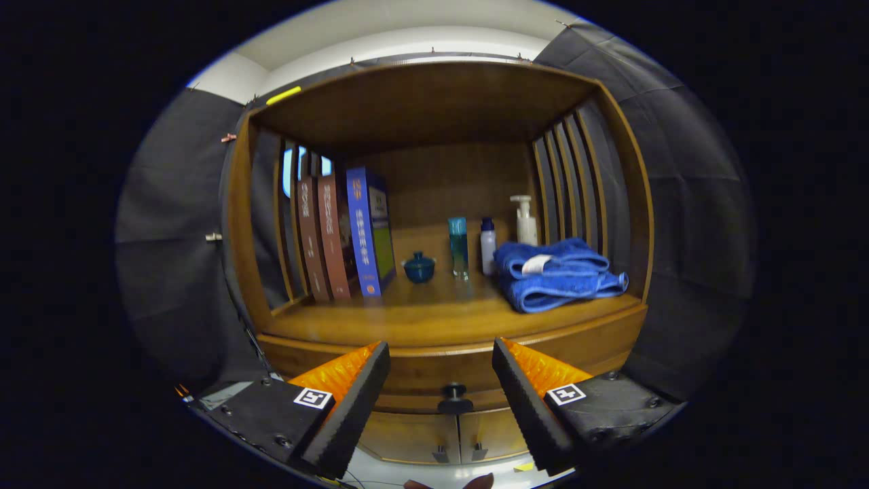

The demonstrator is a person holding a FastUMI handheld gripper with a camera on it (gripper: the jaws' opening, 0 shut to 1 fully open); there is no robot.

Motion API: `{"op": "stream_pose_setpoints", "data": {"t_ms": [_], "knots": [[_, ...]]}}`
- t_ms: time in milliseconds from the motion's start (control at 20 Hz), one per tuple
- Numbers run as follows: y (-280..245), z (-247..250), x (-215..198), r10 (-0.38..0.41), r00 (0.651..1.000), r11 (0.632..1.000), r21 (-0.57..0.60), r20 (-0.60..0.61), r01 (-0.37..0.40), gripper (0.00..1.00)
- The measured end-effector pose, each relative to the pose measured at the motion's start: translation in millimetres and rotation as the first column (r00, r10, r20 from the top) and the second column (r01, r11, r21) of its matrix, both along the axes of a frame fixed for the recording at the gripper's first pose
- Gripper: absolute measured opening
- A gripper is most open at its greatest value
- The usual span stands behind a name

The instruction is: Pull open the drawer, take out the items inside it, and place them on the countertop above the cabinet.

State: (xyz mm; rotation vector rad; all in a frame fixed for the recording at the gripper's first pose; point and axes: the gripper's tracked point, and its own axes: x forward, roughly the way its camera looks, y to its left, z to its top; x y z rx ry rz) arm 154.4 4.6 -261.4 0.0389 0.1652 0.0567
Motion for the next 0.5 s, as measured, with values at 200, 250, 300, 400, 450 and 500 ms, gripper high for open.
{"op": "stream_pose_setpoints", "data": {"t_ms": [200, 250, 300, 400, 450, 500], "knots": [[-7.2, -54.8, 16.7, -0.028, 0.997, 1.000, -0.003, -0.073, 0.027, 0.91], [-6.4, -68.0, 20.1, -0.024, 0.995, 1.000, 0.001, -0.096, 0.025, 0.83], [-3.8, -74.5, 22.9, -0.016, 0.995, 1.000, 0.012, -0.102, 0.017, 0.78], [-4.4, -88.4, 26.8, -0.020, 0.990, 1.000, -0.002, -0.139, 0.020, 0.76], [-6.2, -83.8, 28.5, -0.017, 0.990, 1.000, -0.011, -0.142, 0.016, 0.62], [-5.3, -90.2, 31.1, -0.017, 0.991, 1.000, -0.008, -0.129, 0.016, 0.56]]}}
